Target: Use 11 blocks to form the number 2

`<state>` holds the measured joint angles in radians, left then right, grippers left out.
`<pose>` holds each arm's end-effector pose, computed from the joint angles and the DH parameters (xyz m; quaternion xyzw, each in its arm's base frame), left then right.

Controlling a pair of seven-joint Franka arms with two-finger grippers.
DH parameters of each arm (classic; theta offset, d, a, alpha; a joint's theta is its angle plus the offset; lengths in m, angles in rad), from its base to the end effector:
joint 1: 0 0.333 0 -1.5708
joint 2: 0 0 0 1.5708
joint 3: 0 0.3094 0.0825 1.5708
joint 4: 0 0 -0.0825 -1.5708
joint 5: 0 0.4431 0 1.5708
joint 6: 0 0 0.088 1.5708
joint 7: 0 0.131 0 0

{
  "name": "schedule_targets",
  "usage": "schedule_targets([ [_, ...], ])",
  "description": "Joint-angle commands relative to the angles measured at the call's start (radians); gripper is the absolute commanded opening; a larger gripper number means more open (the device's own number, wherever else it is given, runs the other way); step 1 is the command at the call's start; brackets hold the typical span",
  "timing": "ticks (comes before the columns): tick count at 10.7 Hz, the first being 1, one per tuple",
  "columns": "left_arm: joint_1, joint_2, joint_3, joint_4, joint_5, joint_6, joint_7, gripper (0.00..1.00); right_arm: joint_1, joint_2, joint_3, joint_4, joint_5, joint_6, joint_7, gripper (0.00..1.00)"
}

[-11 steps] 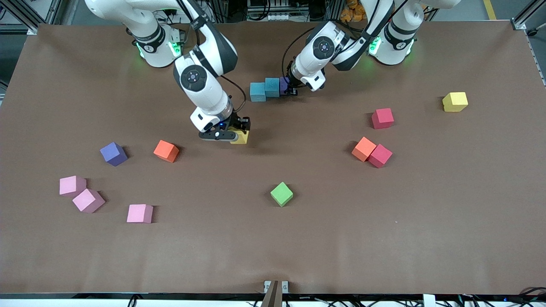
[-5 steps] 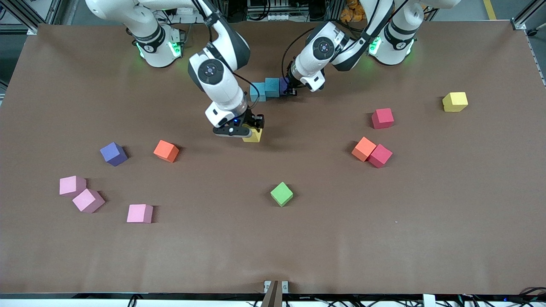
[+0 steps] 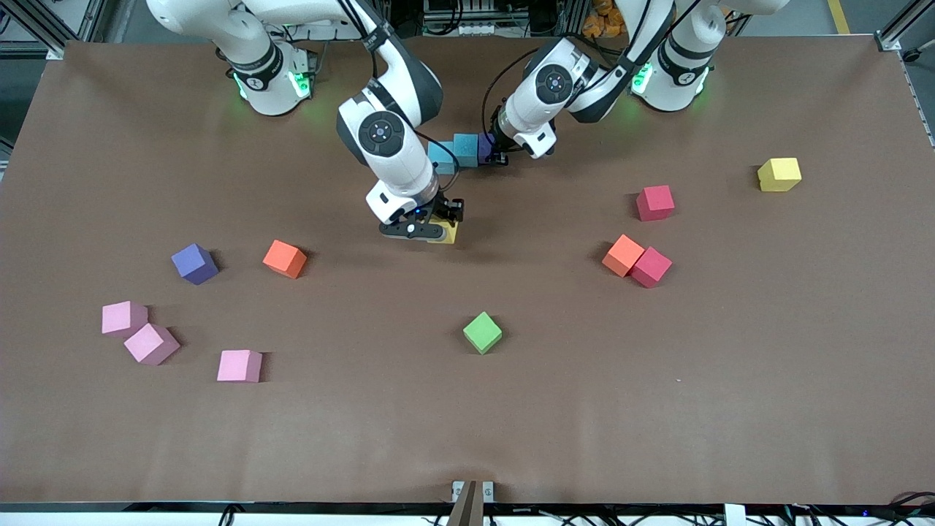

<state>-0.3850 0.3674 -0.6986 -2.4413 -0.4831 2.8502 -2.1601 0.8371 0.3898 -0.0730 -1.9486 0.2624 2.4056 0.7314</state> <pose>0.2323 -0.4647 0.1134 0.6887 0.6976 -0.1957 0.0262 0.4774 0.4662 0.2158 -0.9936 0.0745 0.0271 0.0805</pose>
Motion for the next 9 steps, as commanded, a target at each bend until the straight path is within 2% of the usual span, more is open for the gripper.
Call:
schedule_targets([
  [1, 0.006, 0.022, -0.001, 0.021, -0.009, 0.011, 0.025, 0.97, 0.019, 0.041, -0.004, 0.054, 0.006, -0.02, 0.046, 0.24],
  [2, 0.008, 0.021, 0.001, 0.021, -0.009, 0.011, 0.025, 1.0, 0.033, 0.053, -0.004, 0.062, 0.006, -0.019, 0.062, 0.24],
  [6, 0.008, 0.01, 0.001, 0.021, -0.008, 0.006, 0.025, 1.0, 0.057, 0.063, -0.004, 0.065, 0.003, -0.005, 0.079, 0.25],
  [9, 0.008, -0.065, -0.001, 0.015, 0.003, -0.058, 0.022, 1.0, 0.065, 0.067, -0.004, 0.065, 0.003, -0.008, 0.085, 0.25],
])
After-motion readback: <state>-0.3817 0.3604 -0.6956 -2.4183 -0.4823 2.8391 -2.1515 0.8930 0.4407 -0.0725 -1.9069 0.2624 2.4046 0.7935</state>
